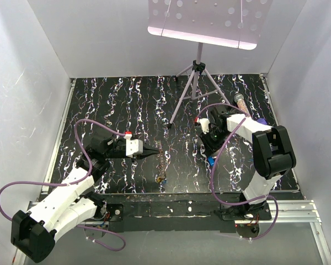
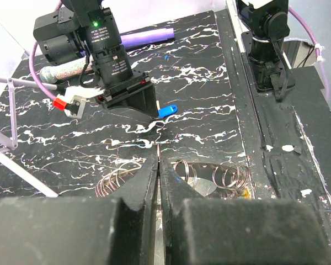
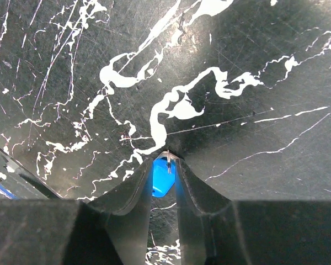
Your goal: Put the keys on the keyring
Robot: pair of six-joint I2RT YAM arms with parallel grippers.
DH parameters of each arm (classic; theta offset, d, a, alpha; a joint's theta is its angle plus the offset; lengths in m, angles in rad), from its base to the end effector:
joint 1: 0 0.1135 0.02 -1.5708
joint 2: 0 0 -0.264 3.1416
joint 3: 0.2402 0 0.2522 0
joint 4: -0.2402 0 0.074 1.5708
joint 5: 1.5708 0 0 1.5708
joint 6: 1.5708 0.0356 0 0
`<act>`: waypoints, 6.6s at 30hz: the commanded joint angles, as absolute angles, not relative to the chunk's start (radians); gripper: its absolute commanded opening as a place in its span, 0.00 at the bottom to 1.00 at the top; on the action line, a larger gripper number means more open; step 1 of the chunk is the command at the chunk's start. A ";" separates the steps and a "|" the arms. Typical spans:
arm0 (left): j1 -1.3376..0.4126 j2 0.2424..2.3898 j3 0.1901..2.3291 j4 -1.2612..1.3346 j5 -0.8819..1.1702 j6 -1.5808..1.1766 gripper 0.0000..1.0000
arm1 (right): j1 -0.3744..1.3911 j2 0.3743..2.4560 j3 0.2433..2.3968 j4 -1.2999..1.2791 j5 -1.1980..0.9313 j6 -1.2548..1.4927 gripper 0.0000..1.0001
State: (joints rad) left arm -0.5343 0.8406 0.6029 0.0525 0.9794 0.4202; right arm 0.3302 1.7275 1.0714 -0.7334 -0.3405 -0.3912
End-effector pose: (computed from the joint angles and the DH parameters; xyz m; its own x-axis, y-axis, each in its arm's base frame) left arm 0.1470 -0.1214 0.2935 0.2576 0.1118 -0.9598 0.9650 0.0204 0.2614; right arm 0.2906 0.1122 0.1666 -0.7219 -0.6274 -0.2919 -0.6900 0.6847 0.2349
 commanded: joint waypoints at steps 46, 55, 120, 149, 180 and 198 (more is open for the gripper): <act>-0.540 0.986 0.798 0.437 1.034 0.305 0.00 | 0.334 1.445 1.756 -1.339 -0.716 -1.011 0.01; -0.540 1.000 0.733 0.683 1.080 0.156 0.00 | 0.488 1.120 1.330 -0.642 -1.066 -0.930 0.01; -0.549 0.962 0.643 0.759 0.974 0.175 0.00 | 0.687 1.104 1.189 -0.210 -0.907 -0.687 0.01; -0.549 0.973 0.638 0.779 0.979 0.156 0.00 | 0.693 1.104 1.180 -0.195 -0.939 -0.660 0.01; -0.549 0.969 0.643 0.778 0.982 0.155 0.00 | 0.695 1.103 1.186 -0.210 -0.928 -0.664 0.01; -0.549 0.969 0.641 0.784 0.982 0.147 0.00 | 0.709 1.120 1.192 -0.209 -0.954 -0.644 0.01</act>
